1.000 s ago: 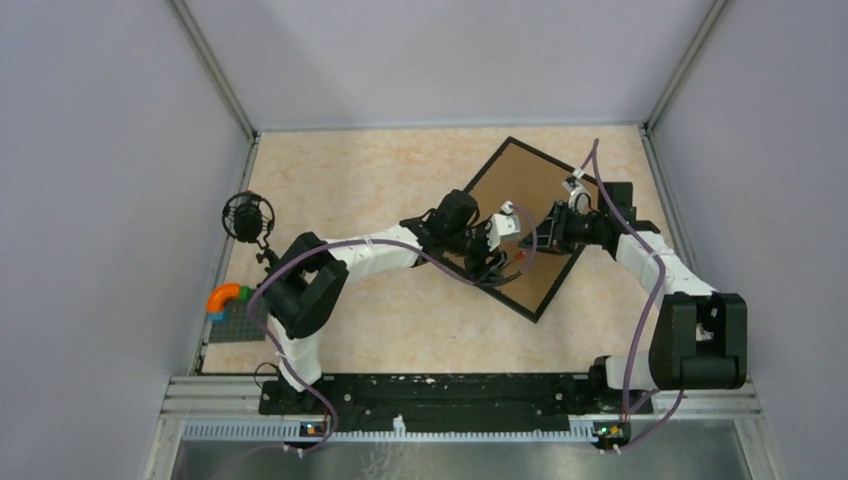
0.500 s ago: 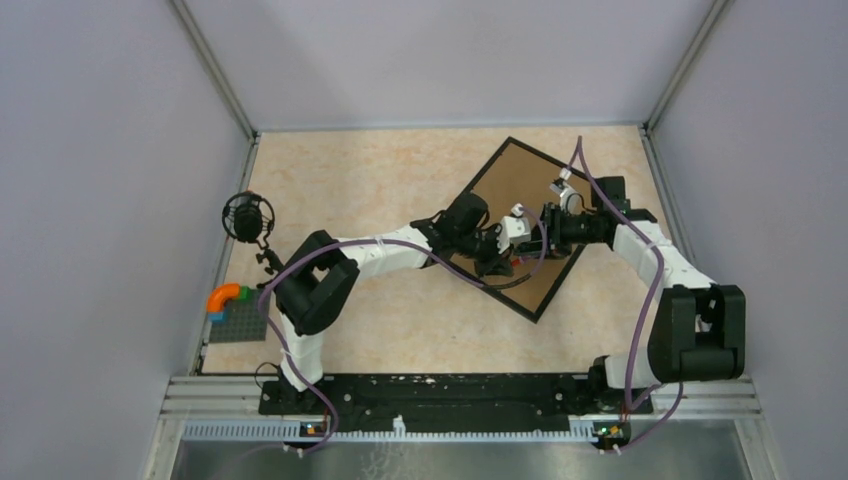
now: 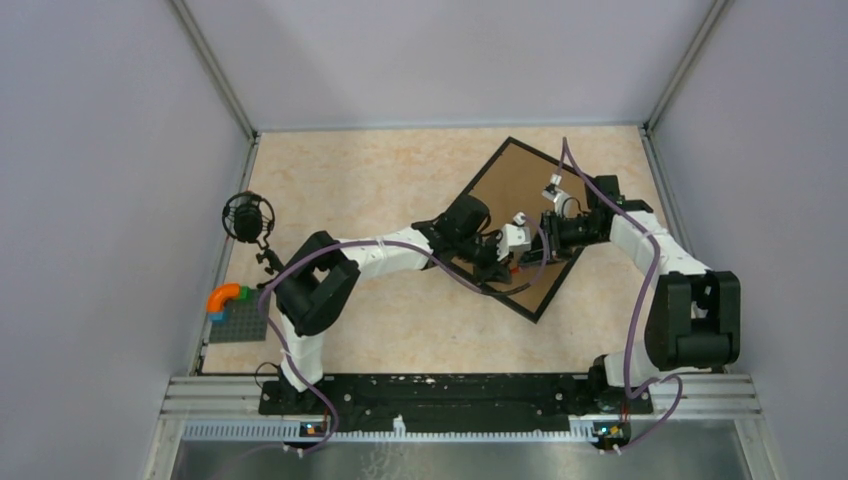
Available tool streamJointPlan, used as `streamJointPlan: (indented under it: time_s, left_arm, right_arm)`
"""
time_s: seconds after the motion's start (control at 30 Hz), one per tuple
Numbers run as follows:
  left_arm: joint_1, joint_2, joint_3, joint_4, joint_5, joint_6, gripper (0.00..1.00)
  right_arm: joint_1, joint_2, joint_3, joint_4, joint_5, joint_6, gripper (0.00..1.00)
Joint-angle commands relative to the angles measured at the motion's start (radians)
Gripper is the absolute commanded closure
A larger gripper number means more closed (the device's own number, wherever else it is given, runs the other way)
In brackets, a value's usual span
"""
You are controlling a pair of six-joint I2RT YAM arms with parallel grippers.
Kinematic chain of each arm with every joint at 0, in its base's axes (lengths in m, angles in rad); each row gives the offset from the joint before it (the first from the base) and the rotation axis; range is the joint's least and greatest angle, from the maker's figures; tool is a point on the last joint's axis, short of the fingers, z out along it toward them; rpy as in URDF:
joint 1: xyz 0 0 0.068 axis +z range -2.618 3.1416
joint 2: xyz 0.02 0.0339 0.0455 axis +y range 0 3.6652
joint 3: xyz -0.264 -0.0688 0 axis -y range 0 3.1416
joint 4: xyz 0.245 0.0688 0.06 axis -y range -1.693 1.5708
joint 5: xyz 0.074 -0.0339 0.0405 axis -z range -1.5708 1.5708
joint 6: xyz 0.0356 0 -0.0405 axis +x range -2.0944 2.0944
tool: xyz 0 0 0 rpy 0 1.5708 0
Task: Take the photo out of the frame
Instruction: Adjust the screwdriver, then release the photo frame item from the photo frame.
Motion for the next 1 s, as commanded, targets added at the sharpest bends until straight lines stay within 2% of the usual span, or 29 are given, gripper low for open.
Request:
streamJointPlan:
  time_s: [0.0, 0.03, 0.07, 0.13, 0.2, 0.3, 0.37, 0.63, 0.83, 0.97]
  left_arm:
    - [-0.002, -0.04, -0.009, 0.031, 0.022, 0.105, 0.74]
    - [0.007, -0.051, -0.008, -0.022, 0.034, 0.165, 0.57]
    - [0.02, -0.065, -0.014, -0.061, 0.055, 0.225, 0.49]
    - [0.053, -0.093, -0.037, -0.167, 0.101, 0.398, 0.4]
    - [0.071, -0.107, -0.071, -0.244, 0.082, 0.569, 0.36]
    - [0.076, -0.102, -0.106, -0.305, 0.019, 0.789, 0.36]
    - [0.075, -0.087, -0.127, -0.301, -0.013, 0.874, 0.37]
    - [0.076, 0.007, -0.1, -0.292, -0.044, 0.975, 0.46]
    - [0.076, 0.049, -0.092, -0.282, -0.056, 1.012, 0.63]
    - [0.076, 0.058, -0.097, -0.28, -0.054, 1.039, 0.7]
  right_arm:
    - [0.023, -0.004, 0.057, -0.078, -0.046, -0.065, 1.0]
    - [0.022, -0.005, 0.066, -0.098, -0.034, -0.089, 1.0]
    - [0.022, -0.003, 0.076, -0.125, -0.011, -0.118, 1.0]
    - [0.022, 0.007, 0.086, -0.162, 0.024, -0.188, 1.0]
    - [0.024, 0.033, 0.087, -0.178, 0.059, -0.236, 1.0]
    - [0.022, 0.097, 0.115, -0.185, 0.087, -0.272, 1.0]
    - [0.023, 0.138, 0.136, -0.187, 0.094, -0.274, 1.0]
    - [0.022, 0.268, 0.238, -0.238, 0.117, -0.308, 1.0]
    - [0.022, 0.344, 0.35, -0.328, 0.133, -0.394, 1.0]
    - [0.022, 0.393, 0.408, -0.402, 0.137, -0.452, 1.0]
